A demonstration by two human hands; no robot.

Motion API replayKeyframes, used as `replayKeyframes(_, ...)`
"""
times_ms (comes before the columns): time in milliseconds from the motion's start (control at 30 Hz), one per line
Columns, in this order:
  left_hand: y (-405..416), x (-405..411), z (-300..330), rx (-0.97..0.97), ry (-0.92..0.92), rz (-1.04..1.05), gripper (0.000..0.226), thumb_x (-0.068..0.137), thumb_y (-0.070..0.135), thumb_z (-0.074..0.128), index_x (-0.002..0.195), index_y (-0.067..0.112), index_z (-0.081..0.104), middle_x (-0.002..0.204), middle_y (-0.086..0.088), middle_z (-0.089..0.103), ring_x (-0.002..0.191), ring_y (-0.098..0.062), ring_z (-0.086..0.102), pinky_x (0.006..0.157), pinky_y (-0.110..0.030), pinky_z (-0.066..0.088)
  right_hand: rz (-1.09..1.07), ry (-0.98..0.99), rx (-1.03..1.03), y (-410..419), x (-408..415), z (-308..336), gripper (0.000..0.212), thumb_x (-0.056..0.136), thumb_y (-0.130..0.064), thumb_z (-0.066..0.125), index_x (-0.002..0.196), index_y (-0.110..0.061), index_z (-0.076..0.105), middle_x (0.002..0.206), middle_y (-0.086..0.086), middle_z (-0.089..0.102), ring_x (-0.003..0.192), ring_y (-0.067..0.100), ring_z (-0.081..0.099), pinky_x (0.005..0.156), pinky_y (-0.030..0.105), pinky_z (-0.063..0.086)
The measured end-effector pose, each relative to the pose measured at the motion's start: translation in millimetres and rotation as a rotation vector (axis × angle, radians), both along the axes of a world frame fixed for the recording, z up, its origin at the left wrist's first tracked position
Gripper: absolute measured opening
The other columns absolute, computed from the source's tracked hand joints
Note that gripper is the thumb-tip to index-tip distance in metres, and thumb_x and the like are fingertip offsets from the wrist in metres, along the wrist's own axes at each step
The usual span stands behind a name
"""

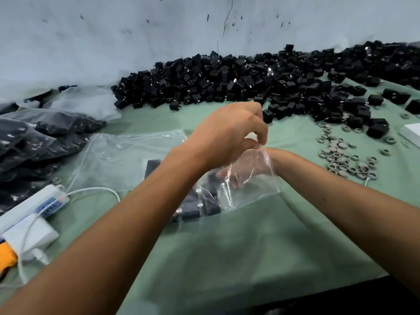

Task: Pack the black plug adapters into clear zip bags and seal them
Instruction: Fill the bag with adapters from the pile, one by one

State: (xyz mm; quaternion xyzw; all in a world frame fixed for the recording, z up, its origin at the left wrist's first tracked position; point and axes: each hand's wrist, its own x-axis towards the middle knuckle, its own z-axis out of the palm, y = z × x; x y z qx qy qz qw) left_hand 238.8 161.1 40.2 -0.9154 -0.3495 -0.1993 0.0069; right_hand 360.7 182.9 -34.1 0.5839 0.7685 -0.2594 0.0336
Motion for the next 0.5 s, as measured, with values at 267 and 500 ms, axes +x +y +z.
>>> replayKeyframes(267, 8.5, -64.6, -60.6, -0.227, -0.752, 0.570, 0.009, 0.097, 0.017, 0.069, 0.102, 0.025, 0.070, 0.087, 0.008, 0.067, 0.074, -0.001, 0.065, 0.064, -0.020, 0.054, 0.251, 0.285, -0.078, 11.3, -5.9, 18.2, 0.033, 0.092, 0.002, 0.070, 0.125, -0.003, 0.071, 0.109, 0.015, 0.075, 0.097, 0.026, 0.074, 0.091, 0.038, 0.059)
replayKeyframes(500, -1.7, -87.4, -97.2, -0.255, -0.573, 0.698, 0.011, 0.091, 0.015, 0.070, 0.097, 0.024, 0.071, 0.082, 0.010, 0.069, 0.074, -0.011, 0.064, 0.082, -0.038, 0.057, 0.163, 0.457, -0.229, 18.7, -8.9, -0.6, 0.022, 0.099, -0.023, 0.067, 0.118, -0.015, 0.073, 0.097, 0.014, 0.076, 0.064, 0.012, 0.070, 0.056, 0.022, 0.056)
